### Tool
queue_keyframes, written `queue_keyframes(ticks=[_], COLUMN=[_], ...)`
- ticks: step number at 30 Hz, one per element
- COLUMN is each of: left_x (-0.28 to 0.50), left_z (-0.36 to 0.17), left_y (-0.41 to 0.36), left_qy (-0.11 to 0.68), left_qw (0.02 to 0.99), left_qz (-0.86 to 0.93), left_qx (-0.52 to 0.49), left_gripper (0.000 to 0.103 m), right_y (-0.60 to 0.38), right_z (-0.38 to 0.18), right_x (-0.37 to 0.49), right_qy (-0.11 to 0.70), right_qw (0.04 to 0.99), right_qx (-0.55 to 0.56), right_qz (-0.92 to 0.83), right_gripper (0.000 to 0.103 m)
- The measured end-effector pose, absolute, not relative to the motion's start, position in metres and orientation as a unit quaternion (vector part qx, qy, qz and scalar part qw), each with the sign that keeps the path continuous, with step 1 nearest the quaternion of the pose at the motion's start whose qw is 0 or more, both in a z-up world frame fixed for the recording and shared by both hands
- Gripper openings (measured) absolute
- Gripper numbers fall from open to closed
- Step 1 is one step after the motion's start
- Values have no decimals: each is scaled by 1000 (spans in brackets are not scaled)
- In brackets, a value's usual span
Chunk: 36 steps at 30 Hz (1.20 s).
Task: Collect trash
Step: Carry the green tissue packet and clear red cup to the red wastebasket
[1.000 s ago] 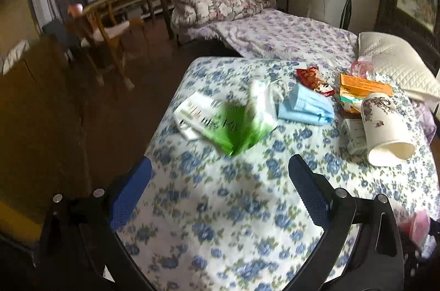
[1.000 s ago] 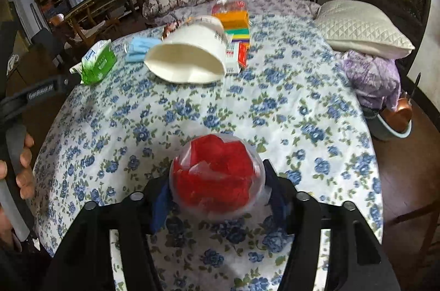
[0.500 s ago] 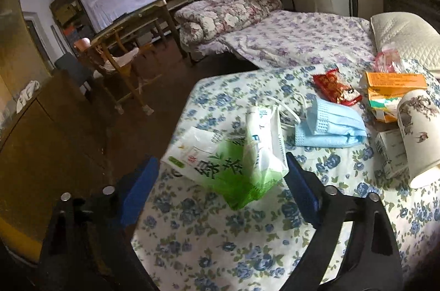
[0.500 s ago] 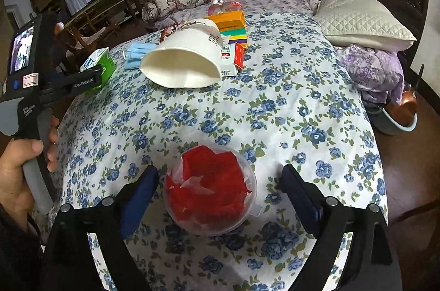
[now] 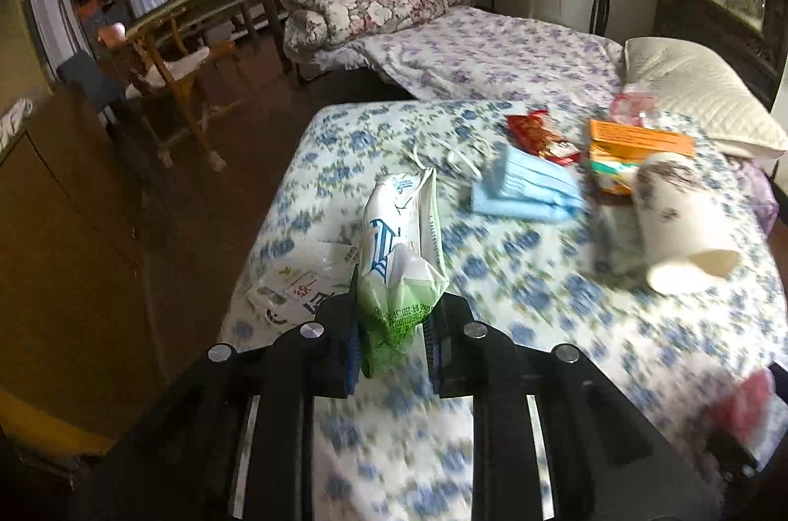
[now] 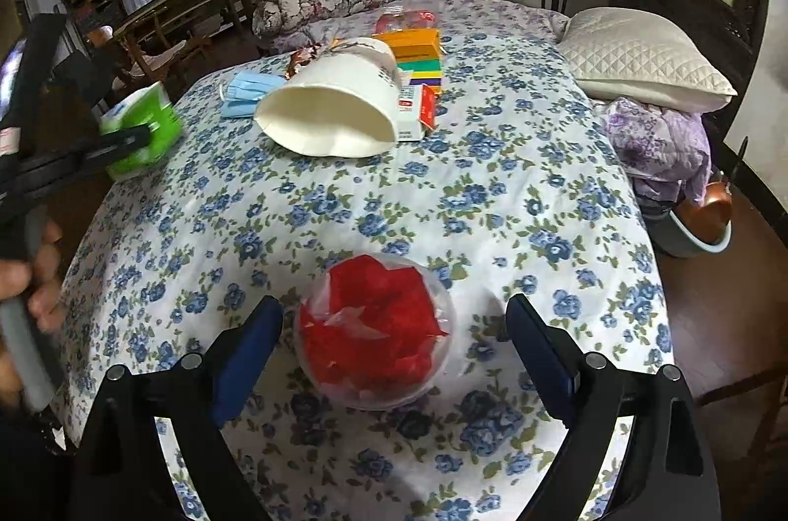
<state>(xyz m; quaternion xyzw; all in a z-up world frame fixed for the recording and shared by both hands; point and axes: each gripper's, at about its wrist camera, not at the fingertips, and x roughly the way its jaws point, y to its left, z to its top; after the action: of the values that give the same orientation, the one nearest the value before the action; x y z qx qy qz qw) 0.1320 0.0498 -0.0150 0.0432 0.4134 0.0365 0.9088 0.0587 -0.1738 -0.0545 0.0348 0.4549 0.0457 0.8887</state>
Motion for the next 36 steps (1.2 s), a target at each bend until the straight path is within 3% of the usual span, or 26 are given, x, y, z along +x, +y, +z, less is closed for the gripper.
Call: queue_keyframes(ticks=[4,10,12,13,29,36], left_x=[116,89,80,74,57,52], left_z=[-10,-15,-20,-21,8,-2], left_y=[50,29,26,22,5,-15], left_qy=[443,460,466,462,435,438], left_qw=[896,887,884,886,899,896], left_qz=[6,-29,-36,-33,-58,-71], left_qx=[-17,-12,-16,-6,-12,22], left_gripper=[22,22,22,22,22,24], right_y=[-171,-164,-162,-160,-169,-180], right_z=[-60,-61,-59,-57,-19,-28], right_x=[58,58,57,56,35,37], right_qy=[457,448,447,445,401,438], right_qw=[889,893,894,894,915,898], right_qx=[17,-7,-10,-15,6,17], right_qz=[35,31,41,44,47,37], right_gripper=[90,89,64,57,58,58])
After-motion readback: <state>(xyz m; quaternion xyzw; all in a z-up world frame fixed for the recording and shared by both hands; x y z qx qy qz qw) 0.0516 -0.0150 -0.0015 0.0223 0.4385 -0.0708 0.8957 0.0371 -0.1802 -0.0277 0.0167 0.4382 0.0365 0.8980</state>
